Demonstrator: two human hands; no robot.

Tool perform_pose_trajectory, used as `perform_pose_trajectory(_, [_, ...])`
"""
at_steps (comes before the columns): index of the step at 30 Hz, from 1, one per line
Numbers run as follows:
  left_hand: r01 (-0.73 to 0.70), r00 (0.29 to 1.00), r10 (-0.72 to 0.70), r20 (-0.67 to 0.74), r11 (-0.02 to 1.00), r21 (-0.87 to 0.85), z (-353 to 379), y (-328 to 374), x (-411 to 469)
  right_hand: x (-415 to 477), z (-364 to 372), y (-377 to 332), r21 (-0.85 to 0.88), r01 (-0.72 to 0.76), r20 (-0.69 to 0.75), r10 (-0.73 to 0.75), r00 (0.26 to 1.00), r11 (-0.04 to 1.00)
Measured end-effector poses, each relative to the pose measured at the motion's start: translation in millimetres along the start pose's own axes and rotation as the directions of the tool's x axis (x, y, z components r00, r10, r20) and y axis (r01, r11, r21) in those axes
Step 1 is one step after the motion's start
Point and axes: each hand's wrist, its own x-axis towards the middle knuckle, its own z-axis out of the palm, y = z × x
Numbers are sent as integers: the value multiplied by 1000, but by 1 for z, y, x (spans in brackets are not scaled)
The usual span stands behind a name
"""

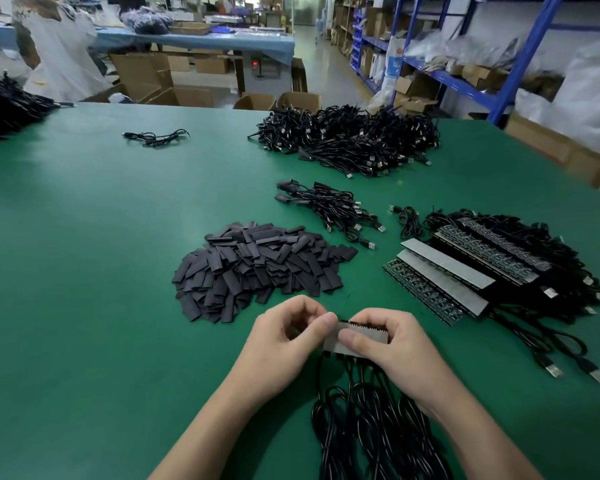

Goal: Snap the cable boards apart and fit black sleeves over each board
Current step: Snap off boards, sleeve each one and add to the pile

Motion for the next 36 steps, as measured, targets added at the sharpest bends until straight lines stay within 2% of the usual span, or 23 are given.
perform_pose_trajectory(2, [-73, 995, 82, -58, 987, 143, 5, 0, -1, -2, 4, 1, 31, 3, -2, -2, 1000, 1000])
perform_pose_trajectory(5, [-125, 984, 146, -98, 973, 195, 13, -1, -1, -3, 10, 2, 93, -16, -15, 17, 1000, 996])
perform_pose_trajectory(14, [-118, 991, 122, -46, 990, 74, 14, -1, 0, -9, 19, -2, 256, -67, 38, 59, 998, 964])
perform_pose_trajectory(20, [-162, 980, 175, -92, 978, 133, 15, 2, -1, -11, 21, -5, 284, -43, 6, 43, 999, 958])
perform_pose_trajectory(28, [-116, 990, 122, -66, 990, 82, 16, 0, -1, -10, 20, -7, 303, -17, -64, 38, 997, 953])
perform_pose_trajectory(36, [-132, 989, 135, -63, 990, 45, 17, 2, -2, -9, 20, -7, 424, -48, -2, 54, 999, 904])
